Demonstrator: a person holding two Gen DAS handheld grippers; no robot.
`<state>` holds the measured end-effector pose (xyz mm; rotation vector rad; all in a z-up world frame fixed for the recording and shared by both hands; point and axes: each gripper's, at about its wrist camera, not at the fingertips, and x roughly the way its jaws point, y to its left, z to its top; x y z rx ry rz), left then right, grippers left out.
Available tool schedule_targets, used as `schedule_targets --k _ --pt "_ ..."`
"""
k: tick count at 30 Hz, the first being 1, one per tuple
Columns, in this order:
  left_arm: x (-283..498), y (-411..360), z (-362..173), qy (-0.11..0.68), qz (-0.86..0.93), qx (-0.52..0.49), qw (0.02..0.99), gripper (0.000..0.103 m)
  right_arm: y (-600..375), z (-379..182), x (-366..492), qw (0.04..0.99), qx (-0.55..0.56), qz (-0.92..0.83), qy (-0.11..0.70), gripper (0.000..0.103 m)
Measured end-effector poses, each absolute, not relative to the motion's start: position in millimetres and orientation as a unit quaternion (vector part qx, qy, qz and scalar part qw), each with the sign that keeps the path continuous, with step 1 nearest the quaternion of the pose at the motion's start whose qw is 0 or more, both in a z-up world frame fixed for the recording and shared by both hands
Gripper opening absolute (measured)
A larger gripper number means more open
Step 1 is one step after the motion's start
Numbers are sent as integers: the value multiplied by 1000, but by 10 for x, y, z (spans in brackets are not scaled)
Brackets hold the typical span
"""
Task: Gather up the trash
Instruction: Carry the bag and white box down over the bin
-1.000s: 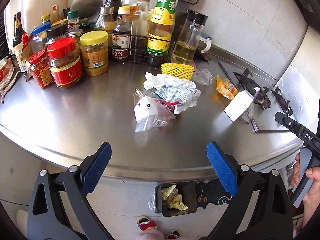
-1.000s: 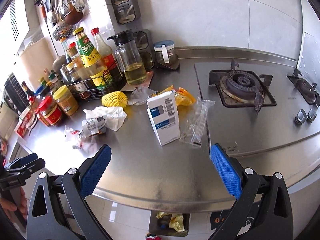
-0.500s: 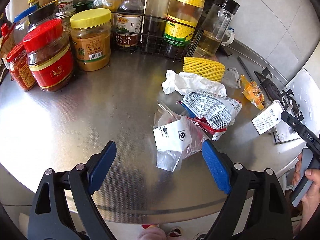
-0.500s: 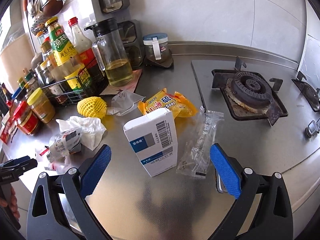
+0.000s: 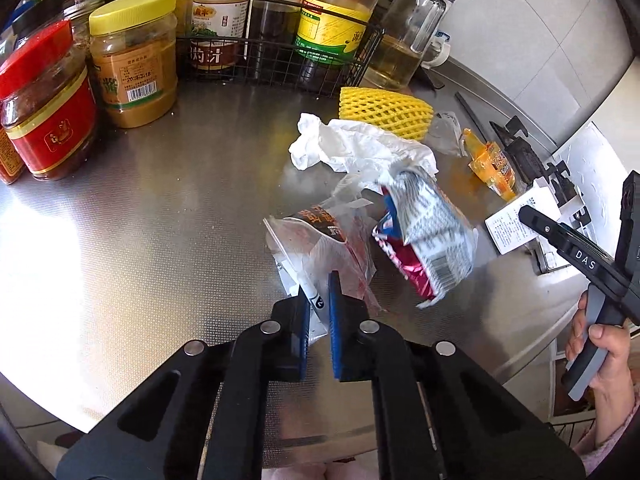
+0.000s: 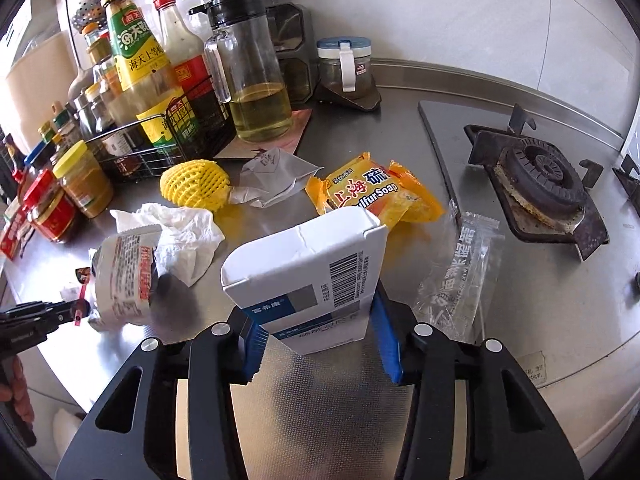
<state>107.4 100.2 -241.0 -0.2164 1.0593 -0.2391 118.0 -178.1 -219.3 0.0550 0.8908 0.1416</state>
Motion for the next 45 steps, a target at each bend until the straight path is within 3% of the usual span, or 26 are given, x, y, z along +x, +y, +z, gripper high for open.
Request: schedule_targets --k 10,24,34,45 --pt "692 797 -1936 456 -115 -87 878 3 -1940 -1807 765 913 48 88 395 47" --pt "-493 224 -1371 397 -135 -79 905 3 -2152 -1456 -351 917 35 128 376 47" --pt "-1089 -407 -1978 467 -169 -78 865 3 -2512 -1903 -977 893 56 117 432 47" --pt "-1171 -747 -3288 576 -160 -70 798 3 -2756 -3147 -1101 828 110 88 542 47"
